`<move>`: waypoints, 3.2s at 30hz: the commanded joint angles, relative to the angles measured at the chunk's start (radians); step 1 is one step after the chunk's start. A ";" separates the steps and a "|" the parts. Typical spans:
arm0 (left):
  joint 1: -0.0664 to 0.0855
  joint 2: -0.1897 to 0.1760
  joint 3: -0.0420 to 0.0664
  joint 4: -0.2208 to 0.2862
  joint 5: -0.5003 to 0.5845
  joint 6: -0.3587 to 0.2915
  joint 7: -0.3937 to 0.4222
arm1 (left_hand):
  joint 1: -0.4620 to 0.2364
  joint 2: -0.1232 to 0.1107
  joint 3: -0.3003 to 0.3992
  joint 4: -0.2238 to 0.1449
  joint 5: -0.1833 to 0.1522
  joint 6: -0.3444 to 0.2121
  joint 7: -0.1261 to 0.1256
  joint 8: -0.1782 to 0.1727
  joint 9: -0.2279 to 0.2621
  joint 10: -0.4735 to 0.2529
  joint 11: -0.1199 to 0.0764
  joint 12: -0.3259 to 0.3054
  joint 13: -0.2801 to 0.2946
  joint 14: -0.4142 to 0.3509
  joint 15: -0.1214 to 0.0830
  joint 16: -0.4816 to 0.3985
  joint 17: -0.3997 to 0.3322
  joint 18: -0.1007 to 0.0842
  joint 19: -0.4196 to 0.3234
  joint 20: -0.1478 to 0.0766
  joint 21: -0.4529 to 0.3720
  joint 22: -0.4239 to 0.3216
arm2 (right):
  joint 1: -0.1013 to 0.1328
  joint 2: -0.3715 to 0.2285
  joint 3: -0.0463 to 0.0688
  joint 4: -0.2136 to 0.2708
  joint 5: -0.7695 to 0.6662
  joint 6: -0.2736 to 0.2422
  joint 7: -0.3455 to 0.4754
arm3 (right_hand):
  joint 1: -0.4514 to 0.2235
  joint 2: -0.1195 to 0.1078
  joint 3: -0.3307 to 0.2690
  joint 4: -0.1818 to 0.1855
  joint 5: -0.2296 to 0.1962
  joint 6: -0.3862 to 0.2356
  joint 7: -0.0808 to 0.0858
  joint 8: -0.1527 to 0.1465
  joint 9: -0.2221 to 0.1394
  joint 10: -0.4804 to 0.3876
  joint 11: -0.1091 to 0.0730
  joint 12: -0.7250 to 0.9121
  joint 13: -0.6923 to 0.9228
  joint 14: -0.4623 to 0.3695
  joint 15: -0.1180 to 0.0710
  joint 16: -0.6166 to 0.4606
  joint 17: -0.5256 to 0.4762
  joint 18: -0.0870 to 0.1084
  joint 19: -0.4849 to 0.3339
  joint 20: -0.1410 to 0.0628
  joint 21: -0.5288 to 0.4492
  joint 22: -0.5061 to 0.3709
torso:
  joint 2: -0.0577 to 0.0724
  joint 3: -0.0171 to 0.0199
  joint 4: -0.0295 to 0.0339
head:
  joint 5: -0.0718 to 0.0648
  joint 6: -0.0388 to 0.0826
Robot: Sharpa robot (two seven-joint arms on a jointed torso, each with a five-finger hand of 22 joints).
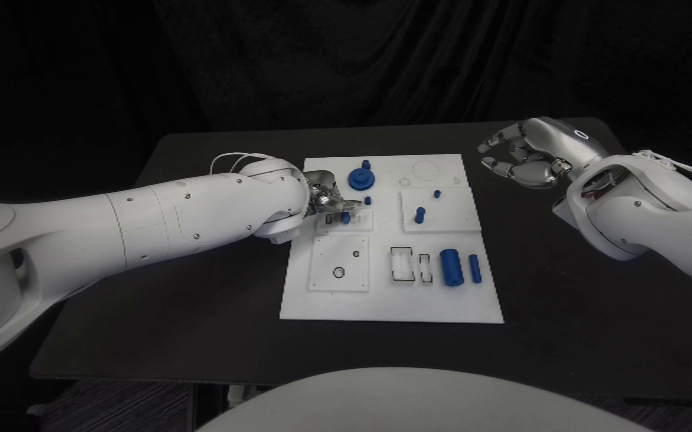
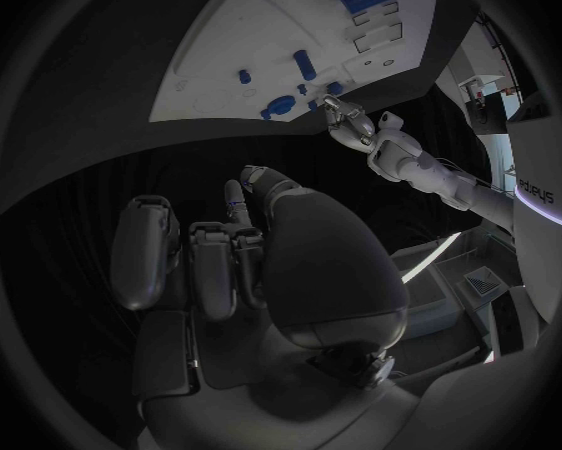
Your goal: Assemble the parts on the task board
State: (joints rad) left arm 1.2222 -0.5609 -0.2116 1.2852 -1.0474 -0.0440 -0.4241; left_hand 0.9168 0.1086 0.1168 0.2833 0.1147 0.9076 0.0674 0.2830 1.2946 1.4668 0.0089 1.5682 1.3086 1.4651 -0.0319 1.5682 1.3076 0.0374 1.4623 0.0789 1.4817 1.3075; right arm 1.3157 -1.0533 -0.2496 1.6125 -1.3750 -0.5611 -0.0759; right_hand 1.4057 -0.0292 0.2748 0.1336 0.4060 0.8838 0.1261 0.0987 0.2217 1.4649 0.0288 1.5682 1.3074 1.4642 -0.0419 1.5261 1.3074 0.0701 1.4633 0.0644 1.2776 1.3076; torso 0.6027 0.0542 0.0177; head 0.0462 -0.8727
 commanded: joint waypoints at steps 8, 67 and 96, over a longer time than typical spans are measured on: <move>-0.003 -0.019 -0.001 0.027 -0.026 -0.083 0.040 | 0.054 -0.011 -0.004 -0.018 0.019 0.003 -0.003 0.011 0.019 0.104 -0.009 0.003 0.262 0.106 -0.012 0.003 0.263 -0.003 0.013 -0.009 0.004 0.177 | -0.004 -0.004 0.001 0.001 0.022 0.006 -0.013 | -0.003 -0.002 0.007 0.003 0.007 -0.006 0.003 -0.006 -0.002 0.106 0.002 0.003 0.263 0.090 0.003 -0.001 0.191 -0.006 0.001 0.005 -0.005 0.180 | 0.000 0.0000 0.0012 | 0.000 0.000; -0.003 -0.074 -0.001 0.142 -0.202 -0.057 -0.023 | 0.129 -0.031 -0.015 -0.036 0.076 0.015 -0.007 -0.021 -0.001 0.104 -0.014 0.003 0.262 0.106 -0.019 0.003 0.263 -0.001 0.010 -0.016 -0.005 0.173 | -0.004 -0.015 0.001 0.006 0.024 0.013 -0.018 | -0.015 0.002 0.015 0.009 0.016 -0.010 0.003 -0.012 -0.005 0.098 0.001 -0.004 0.256 0.090 0.002 -0.001 0.190 -0.006 -0.001 0.004 -0.006 0.179 | 0.000 0.0003 0.0002 | 0.002 0.000; -0.014 -0.031 -0.001 0.095 -0.202 -0.007 -0.030 | 0.146 -0.024 -0.011 -0.041 0.093 0.020 -0.006 -0.041 -0.018 0.104 -0.013 0.003 0.262 0.106 -0.018 0.003 0.263 -0.001 0.008 -0.016 -0.008 0.172 | -0.004 -0.012 0.001 0.007 0.024 0.024 -0.020 | -0.015 0.003 0.018 0.008 0.018 -0.010 0.002 -0.013 -0.005 0.095 0.001 -0.006 0.253 0.090 0.002 -0.002 0.189 -0.005 -0.001 0.003 -0.008 0.178 | 0.000 0.0000 0.0008 | 0.008 0.000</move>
State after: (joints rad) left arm 1.2090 -0.5942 -0.2130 1.3798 -1.2493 -0.0677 -0.4639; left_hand 1.0584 0.0849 0.1029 0.2464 0.2060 0.9201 0.0591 0.2437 1.2780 1.4669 0.0021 1.5682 1.3087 1.4651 -0.0464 1.5682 1.3076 0.0374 1.4654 0.0681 1.4774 1.3075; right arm 1.3139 -1.0655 -0.2496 1.6177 -1.3485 -0.5432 -0.0798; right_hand 1.4012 -0.0247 0.2887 0.1418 0.4176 0.8802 0.1296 0.0901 0.2178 1.4649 0.0287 1.5682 1.3074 1.4642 -0.0419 1.5261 1.3074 0.0701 1.4633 0.0644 1.2737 1.3074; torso 0.6027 0.0545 0.0191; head 0.0540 -0.8727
